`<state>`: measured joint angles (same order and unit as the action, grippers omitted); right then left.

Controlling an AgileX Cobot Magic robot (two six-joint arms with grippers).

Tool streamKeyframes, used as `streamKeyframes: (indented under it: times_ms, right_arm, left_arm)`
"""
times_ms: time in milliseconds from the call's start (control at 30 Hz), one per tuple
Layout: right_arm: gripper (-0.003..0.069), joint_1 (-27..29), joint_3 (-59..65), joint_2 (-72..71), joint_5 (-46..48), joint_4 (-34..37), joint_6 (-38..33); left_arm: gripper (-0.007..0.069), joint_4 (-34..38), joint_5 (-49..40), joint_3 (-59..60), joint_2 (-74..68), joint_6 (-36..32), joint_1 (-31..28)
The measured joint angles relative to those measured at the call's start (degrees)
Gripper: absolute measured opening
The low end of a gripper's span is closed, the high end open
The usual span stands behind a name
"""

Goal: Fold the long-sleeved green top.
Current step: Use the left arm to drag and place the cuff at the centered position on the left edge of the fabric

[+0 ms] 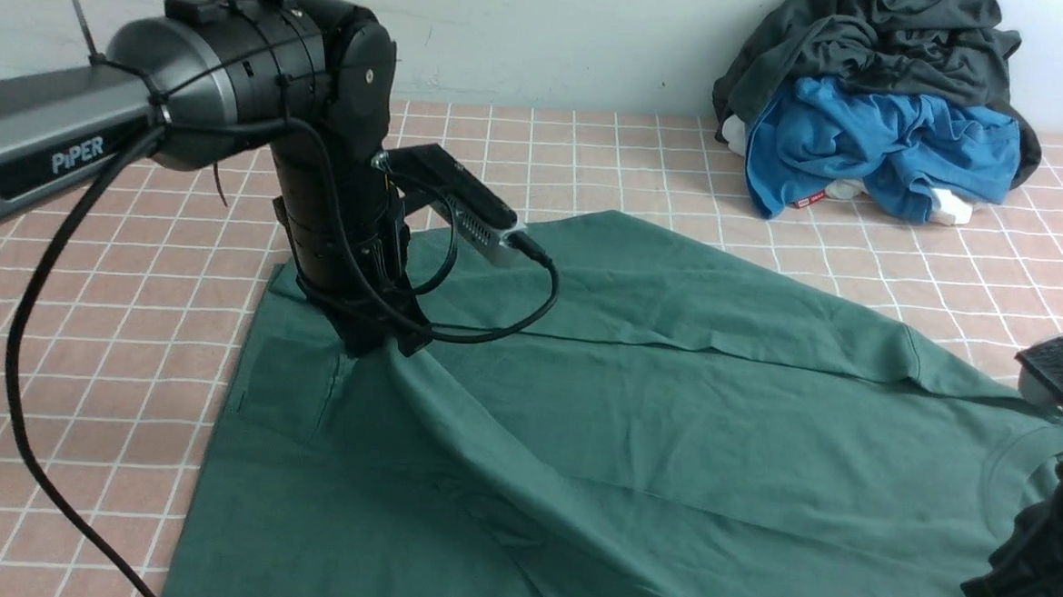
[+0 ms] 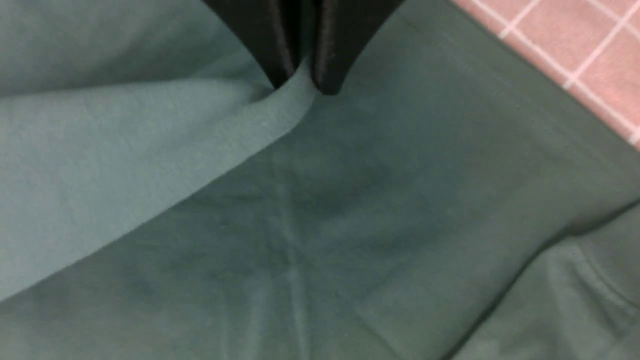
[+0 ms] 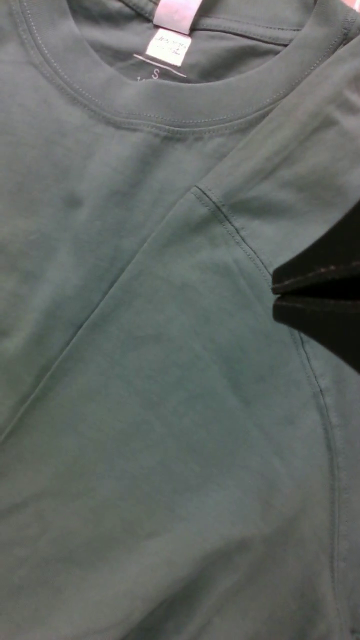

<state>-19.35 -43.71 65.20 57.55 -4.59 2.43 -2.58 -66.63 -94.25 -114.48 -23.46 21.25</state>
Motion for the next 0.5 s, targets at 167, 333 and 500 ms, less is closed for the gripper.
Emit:
streamKeyframes:
  times_ms: [167, 333, 500]
  right_arm:
    - [-0.0009, 0.0, 0.0, 0.18, -1.81, -0.29, 0.0]
    - [-0.0008, 0.0, 0.0, 0.18, -2.82, -0.67, 0.0]
    - [-0.0005, 0.0, 0.0, 0.25, -4.7, -0.87, 0.0]
  left_arm:
    - [0.0066, -1.55, 0.93, -0.02, -1.78, 1.87, -0.46]
    - [0.0183, -2.31, 0.87, -0.02, -2.03, 3.75, -1.9]
    - [0.0334, -2.92, 0.87, -0.07, -2.03, 6.33, -4.14]
